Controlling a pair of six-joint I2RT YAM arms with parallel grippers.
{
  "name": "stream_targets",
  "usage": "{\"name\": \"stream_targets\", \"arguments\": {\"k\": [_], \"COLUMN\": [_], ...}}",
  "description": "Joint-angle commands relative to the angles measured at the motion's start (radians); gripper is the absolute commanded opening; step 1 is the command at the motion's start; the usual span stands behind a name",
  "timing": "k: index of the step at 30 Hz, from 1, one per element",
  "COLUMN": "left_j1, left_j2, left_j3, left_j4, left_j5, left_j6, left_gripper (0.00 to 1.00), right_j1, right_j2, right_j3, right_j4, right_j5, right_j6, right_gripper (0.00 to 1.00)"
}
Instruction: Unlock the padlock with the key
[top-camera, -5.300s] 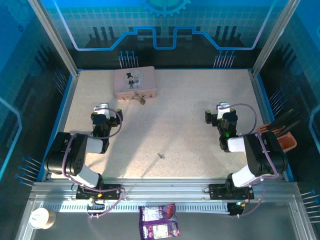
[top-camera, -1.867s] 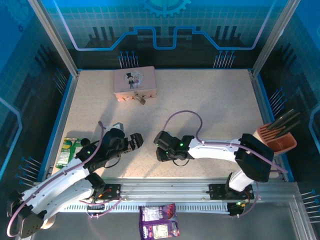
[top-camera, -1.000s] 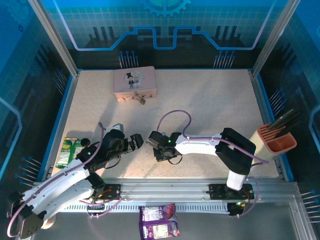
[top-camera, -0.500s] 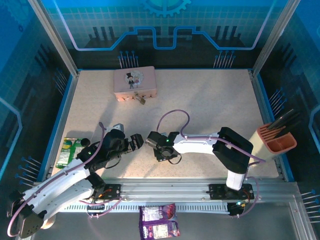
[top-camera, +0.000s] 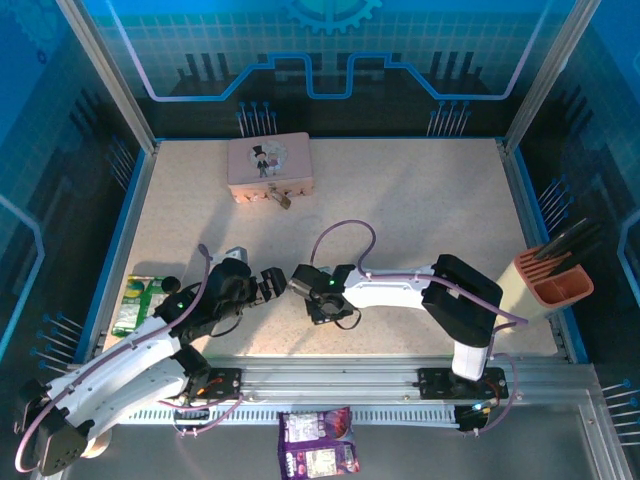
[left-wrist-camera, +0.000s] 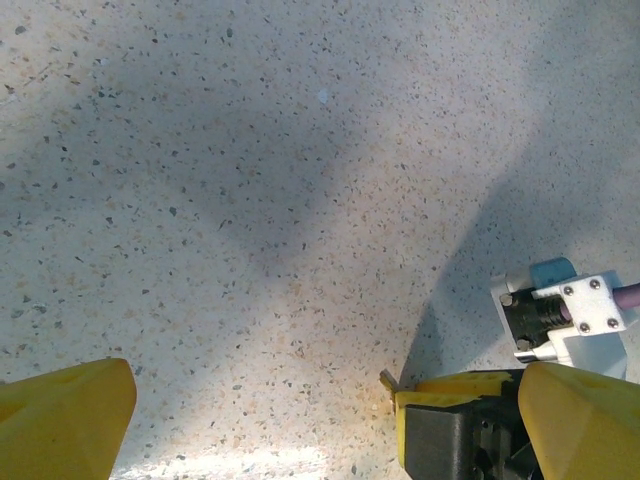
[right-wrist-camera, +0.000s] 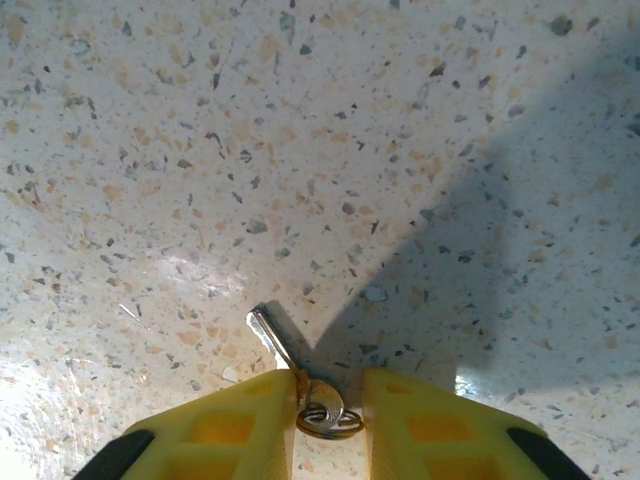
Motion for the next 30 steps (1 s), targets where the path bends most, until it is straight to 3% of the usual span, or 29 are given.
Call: {"name": "stream_targets", "arguments": {"k": [1,7,12,18,25,30], "left_j1": [-0.001,0.000,0.002,-0.001,-0.008,-0.020], "left_j2": [0.000,0.021,0.063,0.119,0.152,0.194], "left_j3": [0.009,0.016,0.026,0.025,0.018,0.013], "left_j4": [-0.016,-0.012,-0.005,0.063,0.152,0.246], "left_j5": [-0.026,-0.030,-0.011,0.075,0.148,0.198], "left_j6": [0.005,0.008,-0.015,-0.065,-0.103,-0.152], "left_gripper": [0.99,0.99,0.99,0.99,0.99,0.92], "right_j1": [0.025,0.029,0.022,-0.038,-0.090,-0.117], "right_j2": [0.027,-0.034,-0.128,-0.257,-0.438,-0.555], "right_j3": [-0.010,-0.065,-0.152,-0.331,-0.493,-0.590], "right_j4": [-0.011,0.029,0.126,0.337,0.507,0.595], "right_j5": [-0.032,0.001,0.018,-0.032,0.002,0.039], "right_j6": [0.011,0.026,0.061,0.132,0.203,0.253], "right_gripper": [0.20,0.06,0.00,0.00,0.00,0.00]}}
